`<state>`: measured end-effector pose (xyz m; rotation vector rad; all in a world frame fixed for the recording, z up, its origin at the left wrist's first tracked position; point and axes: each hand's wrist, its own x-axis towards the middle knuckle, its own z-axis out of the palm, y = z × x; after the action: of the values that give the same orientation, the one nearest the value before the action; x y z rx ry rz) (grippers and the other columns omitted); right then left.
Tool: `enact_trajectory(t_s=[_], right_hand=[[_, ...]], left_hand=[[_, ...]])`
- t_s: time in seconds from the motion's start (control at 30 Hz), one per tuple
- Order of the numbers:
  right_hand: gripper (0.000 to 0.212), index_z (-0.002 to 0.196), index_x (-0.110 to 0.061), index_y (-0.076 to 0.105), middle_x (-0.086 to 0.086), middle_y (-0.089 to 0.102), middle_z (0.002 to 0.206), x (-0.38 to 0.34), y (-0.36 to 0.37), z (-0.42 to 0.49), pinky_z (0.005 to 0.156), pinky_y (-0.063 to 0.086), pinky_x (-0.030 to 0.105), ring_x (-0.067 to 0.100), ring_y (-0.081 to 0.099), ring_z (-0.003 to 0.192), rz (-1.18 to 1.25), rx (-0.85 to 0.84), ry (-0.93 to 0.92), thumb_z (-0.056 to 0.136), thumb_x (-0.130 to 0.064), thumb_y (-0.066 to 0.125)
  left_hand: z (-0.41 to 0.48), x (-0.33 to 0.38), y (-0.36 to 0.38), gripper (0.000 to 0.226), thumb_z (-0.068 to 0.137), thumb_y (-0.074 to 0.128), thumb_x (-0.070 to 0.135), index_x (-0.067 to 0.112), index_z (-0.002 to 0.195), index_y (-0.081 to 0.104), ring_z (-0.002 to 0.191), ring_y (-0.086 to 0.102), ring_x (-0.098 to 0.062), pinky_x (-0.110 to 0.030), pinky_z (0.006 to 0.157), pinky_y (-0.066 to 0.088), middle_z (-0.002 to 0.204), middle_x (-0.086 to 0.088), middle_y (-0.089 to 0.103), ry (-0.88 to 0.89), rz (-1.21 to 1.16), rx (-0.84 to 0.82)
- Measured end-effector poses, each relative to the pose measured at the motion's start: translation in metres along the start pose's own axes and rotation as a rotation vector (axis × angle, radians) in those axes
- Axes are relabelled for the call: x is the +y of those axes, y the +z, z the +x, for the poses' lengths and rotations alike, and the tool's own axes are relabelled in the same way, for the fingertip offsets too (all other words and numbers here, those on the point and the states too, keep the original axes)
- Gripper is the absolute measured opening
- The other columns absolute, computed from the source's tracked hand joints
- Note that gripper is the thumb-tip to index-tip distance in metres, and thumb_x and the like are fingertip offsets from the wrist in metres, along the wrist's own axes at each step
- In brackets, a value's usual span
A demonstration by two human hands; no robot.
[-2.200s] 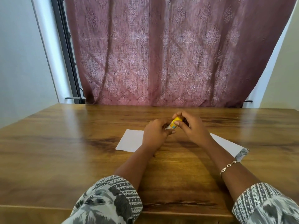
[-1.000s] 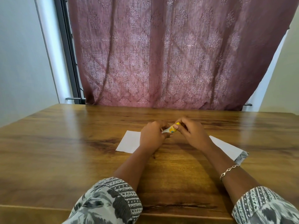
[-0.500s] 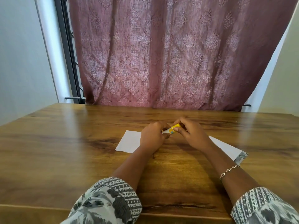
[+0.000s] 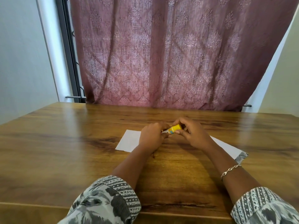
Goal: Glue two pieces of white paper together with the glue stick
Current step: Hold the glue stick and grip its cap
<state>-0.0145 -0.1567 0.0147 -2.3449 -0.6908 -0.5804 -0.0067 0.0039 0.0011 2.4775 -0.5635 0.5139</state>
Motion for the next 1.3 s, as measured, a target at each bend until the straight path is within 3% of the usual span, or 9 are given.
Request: enact_trajectory(t_s=[0.1, 0.23, 0.37, 0.63, 0.8, 0.87, 1.07, 1.2, 1.3], right_hand=[[0.018, 0.092, -0.008, 0.060, -0.006, 0.054, 0.083, 0.002, -0.002, 0.000, 0.071, 0.039, 0.025, 0.018, 0.053, 0.081, 0.022, -0.019, -0.012, 0.075, -0.002, 0.065], [0.023, 0.098, -0.013, 0.060, -0.001, 0.060, 0.083, 0.001, -0.002, -0.001, 0.063, 0.039, 0.020, 0.010, 0.053, 0.072, 0.074, 0.014, 0.077, 0.078, -0.020, 0.068], [0.011, 0.087, -0.010, 0.066, 0.014, 0.065, 0.069, 0.002, -0.002, -0.001, 0.061, 0.042, 0.037, 0.023, 0.054, 0.063, -0.013, 0.032, 0.096, 0.081, -0.019, 0.064], [0.018, 0.085, -0.007, 0.062, -0.009, 0.056, 0.074, 0.001, -0.010, 0.000, 0.067, 0.051, 0.045, 0.021, 0.056, 0.071, 0.028, 0.033, 0.018, 0.072, 0.005, 0.065], [0.030, 0.099, -0.013, 0.066, -0.002, 0.056, 0.091, 0.013, -0.017, -0.001, 0.073, 0.046, 0.027, 0.005, 0.052, 0.080, 0.072, 0.102, 0.074, 0.078, 0.007, 0.060], [0.030, 0.103, -0.013, 0.066, 0.003, 0.056, 0.096, 0.022, -0.020, -0.003, 0.076, 0.042, 0.021, 0.009, 0.053, 0.083, 0.076, 0.122, 0.133, 0.080, 0.003, 0.058], [0.022, 0.088, -0.009, 0.061, 0.009, 0.065, 0.088, 0.041, -0.023, -0.007, 0.073, 0.046, 0.026, 0.021, 0.058, 0.084, 0.211, 0.193, 0.366, 0.071, 0.001, 0.070], [0.027, 0.088, -0.012, 0.063, 0.012, 0.065, 0.095, 0.051, -0.014, -0.007, 0.082, 0.048, 0.040, 0.034, 0.061, 0.092, 0.190, 0.145, 0.433, 0.070, 0.006, 0.069], [0.025, 0.091, -0.007, 0.065, 0.009, 0.065, 0.097, 0.053, -0.010, -0.006, 0.079, 0.046, 0.032, 0.026, 0.061, 0.093, 0.091, 0.106, 0.450, 0.069, 0.005, 0.070]], left_hand=[[0.000, 0.000, -0.001, 0.032, 0.084, 0.059, 0.031, 0.025, 0.116, 0.061, 0.102, 0.059, -0.027, -0.036, 0.081, 0.045, 0.112, -0.003, 0.067, 0.013, 0.036, -0.020], [-0.001, 0.002, -0.001, 0.031, 0.087, 0.054, 0.030, 0.025, 0.117, 0.059, 0.104, 0.058, -0.028, -0.036, 0.080, 0.044, 0.114, -0.004, 0.065, 0.039, 0.105, -0.029], [-0.002, 0.005, -0.001, 0.031, 0.088, 0.053, 0.029, 0.026, 0.118, 0.057, 0.107, 0.057, -0.026, -0.034, 0.079, 0.042, 0.117, -0.002, 0.064, 0.061, 0.165, -0.030], [-0.001, 0.003, -0.004, 0.030, 0.088, 0.053, 0.031, 0.028, 0.117, 0.059, 0.104, 0.059, -0.026, -0.035, 0.081, 0.043, 0.113, -0.002, 0.066, -0.005, 0.081, -0.061], [0.000, -0.001, -0.005, 0.031, 0.086, 0.058, 0.033, 0.027, 0.116, 0.059, 0.103, 0.061, -0.022, -0.035, 0.083, 0.046, 0.111, 0.000, 0.068, -0.090, -0.038, -0.018], [0.000, -0.002, -0.004, 0.030, 0.084, 0.061, 0.031, 0.025, 0.113, 0.061, 0.102, 0.061, -0.021, -0.034, 0.083, 0.045, 0.110, 0.001, 0.068, -0.116, -0.091, -0.002], [0.000, -0.002, -0.002, 0.028, 0.077, 0.070, 0.027, 0.019, 0.102, 0.063, 0.092, 0.064, -0.021, -0.036, 0.080, 0.047, 0.102, 0.001, 0.068, -0.168, -0.229, 0.029], [0.001, -0.004, -0.002, 0.030, 0.075, 0.072, 0.029, 0.019, 0.102, 0.063, 0.090, 0.063, -0.019, -0.034, 0.077, 0.047, 0.098, 0.002, 0.067, -0.185, -0.264, 0.055], [0.001, -0.005, -0.002, 0.031, 0.073, 0.074, 0.028, 0.017, 0.100, 0.064, 0.089, 0.062, -0.018, -0.035, 0.077, 0.047, 0.089, 0.005, 0.063, -0.194, -0.307, 0.072]])
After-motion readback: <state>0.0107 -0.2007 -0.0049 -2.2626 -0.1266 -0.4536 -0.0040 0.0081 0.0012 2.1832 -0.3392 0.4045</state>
